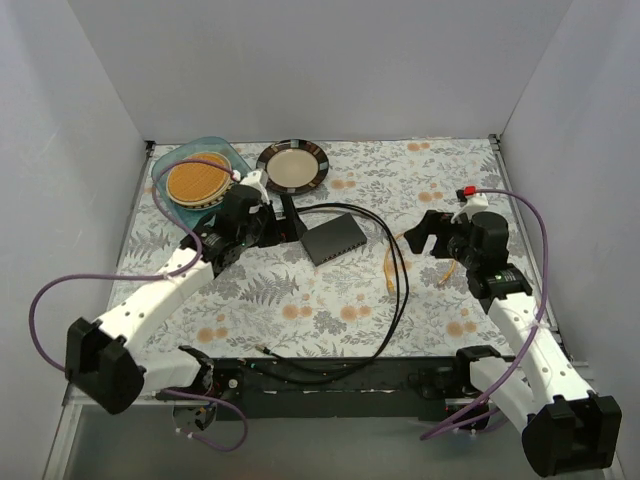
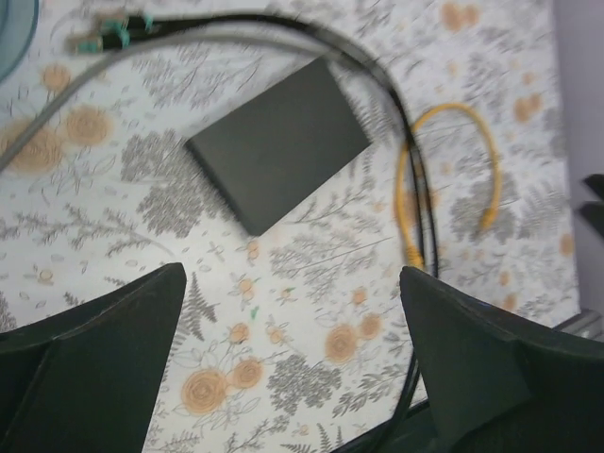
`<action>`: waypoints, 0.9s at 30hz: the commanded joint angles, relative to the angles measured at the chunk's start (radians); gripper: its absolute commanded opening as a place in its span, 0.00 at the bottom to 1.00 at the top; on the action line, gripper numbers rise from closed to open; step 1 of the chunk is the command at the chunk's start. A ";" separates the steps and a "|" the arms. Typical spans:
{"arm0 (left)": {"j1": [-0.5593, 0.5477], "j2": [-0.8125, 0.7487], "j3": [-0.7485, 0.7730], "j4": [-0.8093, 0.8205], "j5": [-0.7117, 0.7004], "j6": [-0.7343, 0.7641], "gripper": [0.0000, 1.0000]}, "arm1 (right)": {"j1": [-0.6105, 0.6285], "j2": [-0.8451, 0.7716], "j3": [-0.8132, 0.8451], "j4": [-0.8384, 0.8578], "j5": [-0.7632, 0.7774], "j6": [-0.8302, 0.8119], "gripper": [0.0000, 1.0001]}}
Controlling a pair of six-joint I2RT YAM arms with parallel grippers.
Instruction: Insert the plug into the switch port
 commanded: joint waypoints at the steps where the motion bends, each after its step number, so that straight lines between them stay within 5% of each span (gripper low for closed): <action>1: 0.003 -0.129 0.062 0.071 0.022 0.041 0.98 | 0.039 0.061 0.079 -0.082 0.025 -0.050 0.98; 6: 0.002 -0.114 0.051 0.105 0.104 0.021 0.98 | 0.276 0.166 0.123 -0.171 0.281 -0.066 0.98; 11: 0.003 -0.065 0.068 0.098 0.137 0.021 0.98 | 0.413 0.307 0.191 -0.281 0.435 -0.029 0.83; 21: 0.003 -0.080 0.037 0.070 0.065 0.021 0.98 | 0.468 0.473 0.162 -0.329 0.434 0.037 0.57; 27: 0.003 -0.061 0.036 0.055 0.062 0.029 0.98 | 0.474 0.512 0.125 -0.275 0.345 0.042 0.51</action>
